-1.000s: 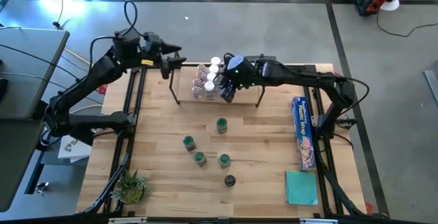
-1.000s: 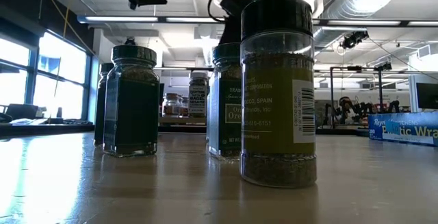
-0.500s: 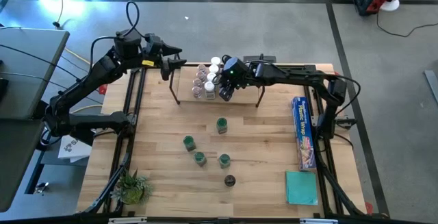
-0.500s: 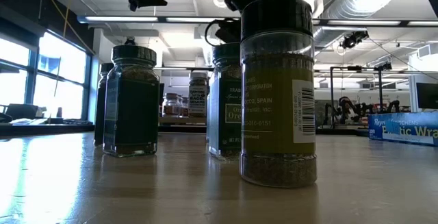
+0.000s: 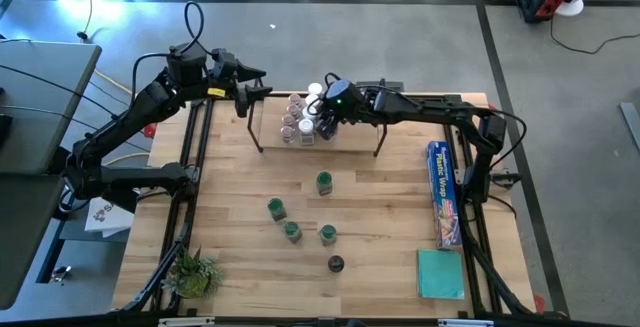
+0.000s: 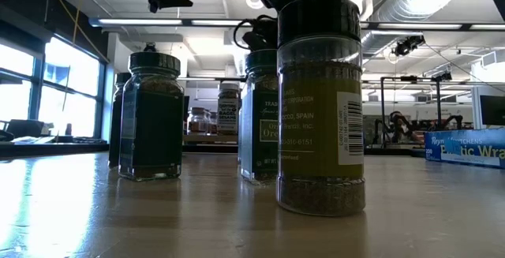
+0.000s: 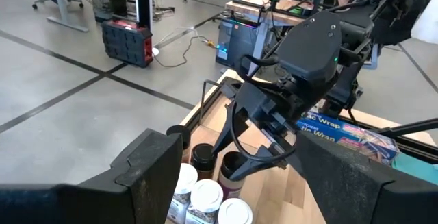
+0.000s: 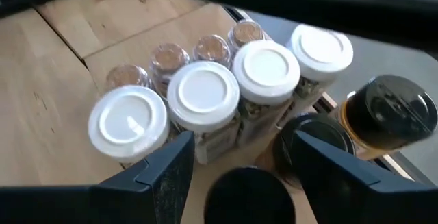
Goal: Shelf spices
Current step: Put the top black seasoning bottle on the shelf aligned with the other black seasoning bottle
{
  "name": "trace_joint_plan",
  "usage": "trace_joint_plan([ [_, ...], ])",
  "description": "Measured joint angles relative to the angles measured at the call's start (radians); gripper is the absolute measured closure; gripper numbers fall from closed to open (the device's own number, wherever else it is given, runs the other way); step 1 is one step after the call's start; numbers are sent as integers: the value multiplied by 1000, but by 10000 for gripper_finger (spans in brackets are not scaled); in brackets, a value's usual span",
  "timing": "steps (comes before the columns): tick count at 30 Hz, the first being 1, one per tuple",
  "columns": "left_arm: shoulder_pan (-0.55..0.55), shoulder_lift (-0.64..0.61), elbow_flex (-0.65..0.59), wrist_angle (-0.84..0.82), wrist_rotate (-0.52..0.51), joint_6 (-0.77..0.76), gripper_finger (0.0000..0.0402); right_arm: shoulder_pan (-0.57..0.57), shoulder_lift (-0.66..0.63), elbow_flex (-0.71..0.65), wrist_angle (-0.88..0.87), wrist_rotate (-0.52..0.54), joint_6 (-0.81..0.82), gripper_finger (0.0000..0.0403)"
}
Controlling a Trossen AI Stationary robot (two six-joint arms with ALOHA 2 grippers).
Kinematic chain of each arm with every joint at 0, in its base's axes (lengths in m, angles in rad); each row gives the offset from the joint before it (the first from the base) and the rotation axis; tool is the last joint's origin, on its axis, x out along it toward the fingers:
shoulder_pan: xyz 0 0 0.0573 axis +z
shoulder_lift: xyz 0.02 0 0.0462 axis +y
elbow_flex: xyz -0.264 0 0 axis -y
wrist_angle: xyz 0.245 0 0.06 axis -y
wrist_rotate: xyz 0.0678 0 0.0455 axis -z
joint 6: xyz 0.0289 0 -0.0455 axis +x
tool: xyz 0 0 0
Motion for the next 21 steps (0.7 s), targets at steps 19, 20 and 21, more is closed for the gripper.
trace_joint_plan([
  [19, 0, -1, 0, -2, 10, -25, 119, 3, -94, 1, -378, -124, 77, 310],
  [20, -1, -1, 0, -2, 10, -25, 119, 3, -92, -35, -335, -138, 98, 322],
  [21, -1, -1, 0, -2, 10, -26, 119, 4, -92, -68, -292, -139, 116, 331],
])
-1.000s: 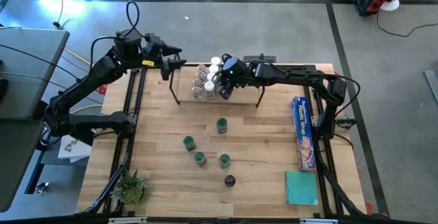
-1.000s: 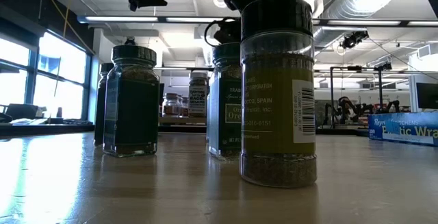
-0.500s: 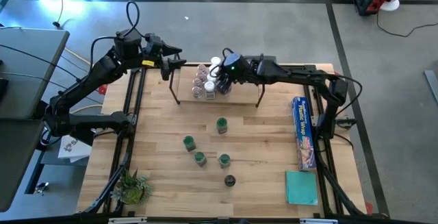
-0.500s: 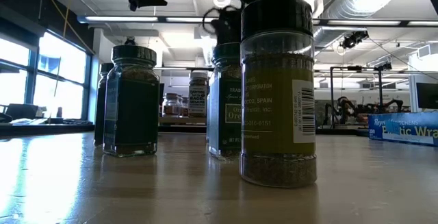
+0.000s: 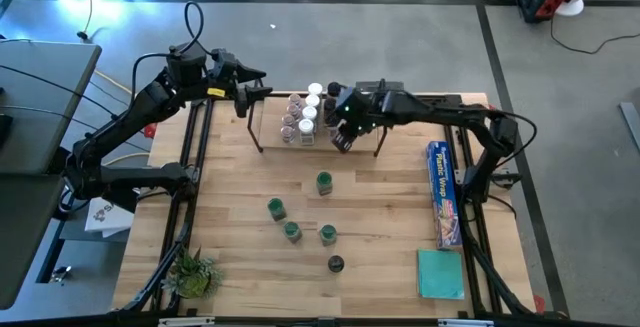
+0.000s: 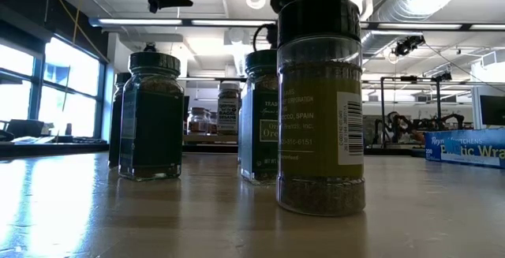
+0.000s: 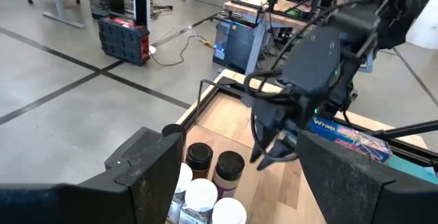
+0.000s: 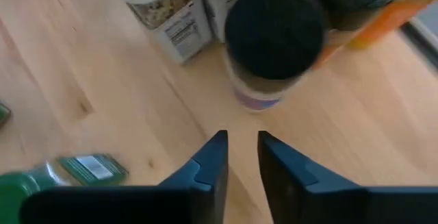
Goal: Shelf spices
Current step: Put the top black seasoning bottle on the shelf aligned with the other black seasoning bottle
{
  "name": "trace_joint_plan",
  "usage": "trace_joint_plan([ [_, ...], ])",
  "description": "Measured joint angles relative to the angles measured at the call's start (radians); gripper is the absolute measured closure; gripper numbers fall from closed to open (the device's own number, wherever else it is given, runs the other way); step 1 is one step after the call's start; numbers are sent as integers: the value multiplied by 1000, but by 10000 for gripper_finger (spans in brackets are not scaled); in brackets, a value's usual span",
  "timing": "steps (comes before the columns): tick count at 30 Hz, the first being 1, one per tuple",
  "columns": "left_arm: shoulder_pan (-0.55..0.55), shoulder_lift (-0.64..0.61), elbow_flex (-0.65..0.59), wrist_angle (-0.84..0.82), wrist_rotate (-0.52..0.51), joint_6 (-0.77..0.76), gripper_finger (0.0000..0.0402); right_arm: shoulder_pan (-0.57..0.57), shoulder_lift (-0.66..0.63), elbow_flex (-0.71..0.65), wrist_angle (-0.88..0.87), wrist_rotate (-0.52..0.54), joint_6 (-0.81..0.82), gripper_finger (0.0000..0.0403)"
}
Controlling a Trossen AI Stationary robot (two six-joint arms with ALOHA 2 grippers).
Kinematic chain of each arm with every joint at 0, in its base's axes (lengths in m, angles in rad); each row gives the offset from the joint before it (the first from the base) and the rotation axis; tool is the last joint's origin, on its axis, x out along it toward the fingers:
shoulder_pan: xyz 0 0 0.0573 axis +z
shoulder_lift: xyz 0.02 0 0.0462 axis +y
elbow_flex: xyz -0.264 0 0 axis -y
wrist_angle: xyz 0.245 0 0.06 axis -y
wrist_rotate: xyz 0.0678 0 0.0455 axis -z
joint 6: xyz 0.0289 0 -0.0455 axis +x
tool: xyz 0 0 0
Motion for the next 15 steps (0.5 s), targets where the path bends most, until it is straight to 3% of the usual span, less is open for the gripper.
trace_joint_plan([
  [3, 0, 0, 0, -4, 0, 0, 119, -10, 0, -67, 129, -7, 51, 345],
  [15, 0, 0, 0, -15, 0, 0, 119, -49, -2, -109, 270, -43, 104, 347],
])
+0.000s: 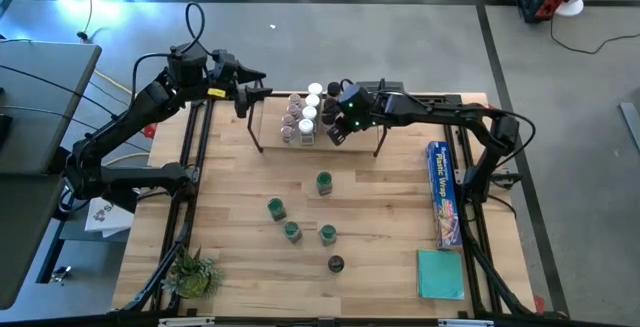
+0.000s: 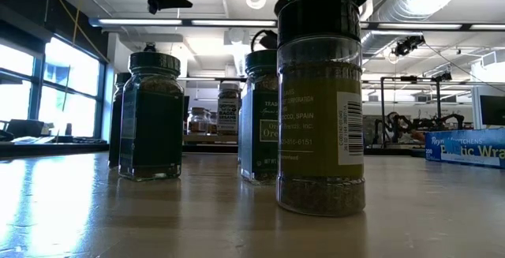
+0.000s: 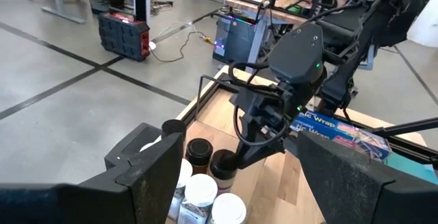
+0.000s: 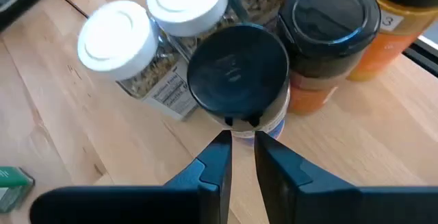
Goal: Shelf spices
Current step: Put the top black seasoning bottle on the shelf aligned with the other black seasoning bottle, then put the black seasoning bottle on the shelf aligned with the other black seasoning bottle
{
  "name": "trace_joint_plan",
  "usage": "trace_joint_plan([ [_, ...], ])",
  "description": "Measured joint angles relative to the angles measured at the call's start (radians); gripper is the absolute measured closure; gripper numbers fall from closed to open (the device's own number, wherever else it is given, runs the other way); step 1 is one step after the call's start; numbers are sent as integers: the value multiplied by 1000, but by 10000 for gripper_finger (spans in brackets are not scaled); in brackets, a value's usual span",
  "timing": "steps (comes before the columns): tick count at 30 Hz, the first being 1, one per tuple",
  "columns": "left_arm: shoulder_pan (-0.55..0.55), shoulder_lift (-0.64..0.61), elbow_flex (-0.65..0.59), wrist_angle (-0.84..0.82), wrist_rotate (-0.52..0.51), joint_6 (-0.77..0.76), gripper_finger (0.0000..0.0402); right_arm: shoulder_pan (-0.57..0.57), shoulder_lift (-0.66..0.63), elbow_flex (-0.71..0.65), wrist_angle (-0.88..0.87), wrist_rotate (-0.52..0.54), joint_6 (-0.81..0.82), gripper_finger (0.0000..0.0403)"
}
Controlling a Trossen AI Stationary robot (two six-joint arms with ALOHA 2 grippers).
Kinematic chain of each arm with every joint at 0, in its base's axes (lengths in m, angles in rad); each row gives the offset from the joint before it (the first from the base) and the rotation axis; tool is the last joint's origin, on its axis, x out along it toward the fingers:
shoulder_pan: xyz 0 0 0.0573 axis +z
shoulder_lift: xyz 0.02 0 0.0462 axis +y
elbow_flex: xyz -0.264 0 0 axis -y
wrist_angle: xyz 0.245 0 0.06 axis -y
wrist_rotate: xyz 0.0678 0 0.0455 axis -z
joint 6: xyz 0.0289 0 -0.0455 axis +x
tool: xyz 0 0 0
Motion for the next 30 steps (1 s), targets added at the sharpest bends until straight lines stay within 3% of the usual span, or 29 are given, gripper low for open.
trace_joint_plan([
  [7, 0, 0, 0, 0, 0, -2, 119, 0, -10, 0, 1, -2, 7, 347],
  [15, 0, -8, 0, -34, 0, -53, 119, 71, -143, 60, -80, -44, -93, 347],
  [20, -4, -39, 0, -127, 0, -58, 119, 158, -196, 80, -90, -206, -217, 347],
  [26, -8, -91, 0, -291, 0, -109, 119, 335, -195, 88, -94, -453, -241, 347],
  [30, -8, -125, 0, -402, 0, -104, 119, 503, -194, 88, -129, -436, -240, 347],
])
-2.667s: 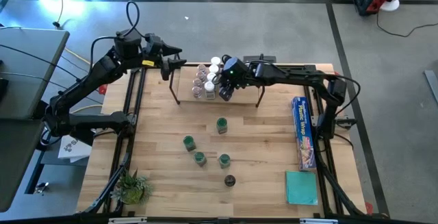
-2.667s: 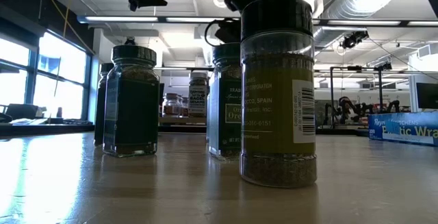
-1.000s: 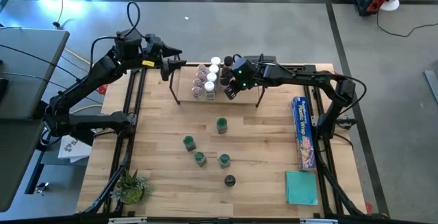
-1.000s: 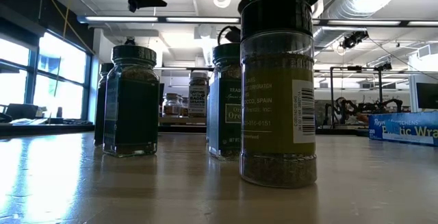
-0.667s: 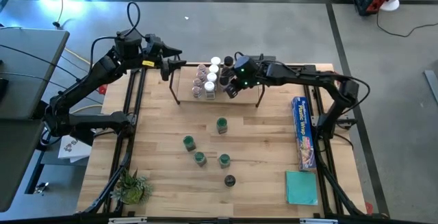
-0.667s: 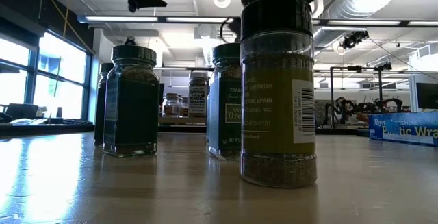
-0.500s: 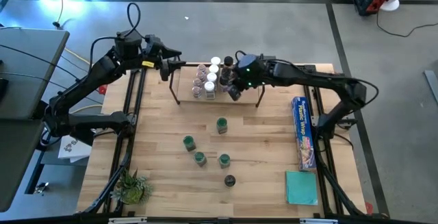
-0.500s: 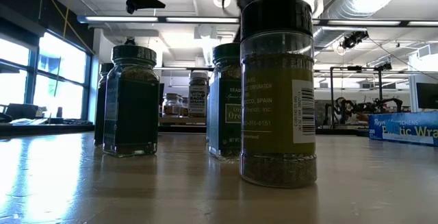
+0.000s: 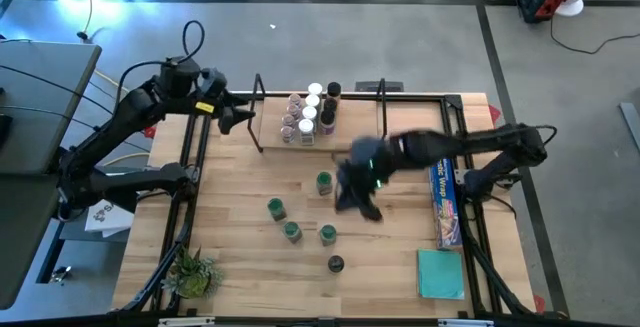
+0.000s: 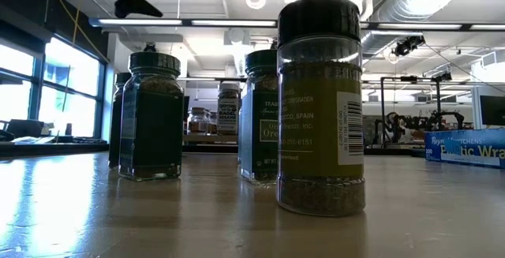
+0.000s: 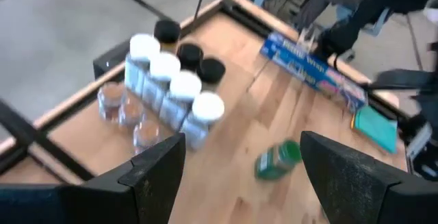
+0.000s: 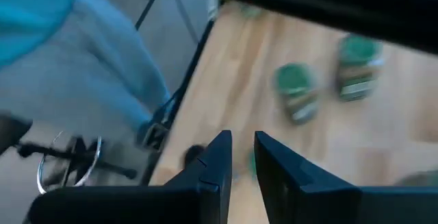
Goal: Shelf spices
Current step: Put the black seasoning bottle on the shelf aligned with the other black seasoning bottle
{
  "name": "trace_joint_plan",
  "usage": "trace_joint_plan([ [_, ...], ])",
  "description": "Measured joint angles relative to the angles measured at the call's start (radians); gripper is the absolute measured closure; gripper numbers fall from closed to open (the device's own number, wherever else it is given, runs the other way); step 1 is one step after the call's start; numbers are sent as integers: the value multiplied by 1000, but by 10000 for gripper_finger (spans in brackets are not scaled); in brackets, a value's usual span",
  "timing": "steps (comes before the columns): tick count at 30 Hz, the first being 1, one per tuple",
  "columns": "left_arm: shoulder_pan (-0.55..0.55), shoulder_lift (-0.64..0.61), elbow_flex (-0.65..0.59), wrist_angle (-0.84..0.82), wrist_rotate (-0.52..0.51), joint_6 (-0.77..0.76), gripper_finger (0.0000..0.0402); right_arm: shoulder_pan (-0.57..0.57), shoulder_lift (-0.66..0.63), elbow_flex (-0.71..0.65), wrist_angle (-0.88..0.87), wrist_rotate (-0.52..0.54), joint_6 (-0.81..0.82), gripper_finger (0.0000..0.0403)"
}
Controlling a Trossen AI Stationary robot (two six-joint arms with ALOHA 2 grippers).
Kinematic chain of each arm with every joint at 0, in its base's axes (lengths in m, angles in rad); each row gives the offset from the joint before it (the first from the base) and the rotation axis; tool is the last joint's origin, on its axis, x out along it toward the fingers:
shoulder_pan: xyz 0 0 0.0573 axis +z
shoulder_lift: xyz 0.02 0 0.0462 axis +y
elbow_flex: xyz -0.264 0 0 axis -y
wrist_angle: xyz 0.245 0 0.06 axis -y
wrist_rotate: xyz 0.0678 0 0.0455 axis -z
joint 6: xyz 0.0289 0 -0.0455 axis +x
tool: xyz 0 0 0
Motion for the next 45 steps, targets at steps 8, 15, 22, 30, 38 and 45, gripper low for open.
trace_joint_plan([
  [8, 0, -72, 0, -173, 5, 6, 119, 177, 4, 0, 50, 151, 409, 307],
  [15, -1, -133, 0, -233, 8, 24, 119, 295, 33, 2, 80, 139, 422, 190],
  [22, -1, -182, 0, -299, 8, 24, 119, 333, 160, 1, 112, 168, 165, 133],
  [30, -1, -192, 0, -328, 0, 16, 119, 314, 234, 0, 120, 250, 8, 131],
  [38, -1, -180, 0, -328, -3, 15, 119, 308, 287, 0, 127, 245, -114, 131],
  [45, -1, -175, 0, -325, -4, 7, 119, 309, 340, 0, 164, 235, -126, 132],
])
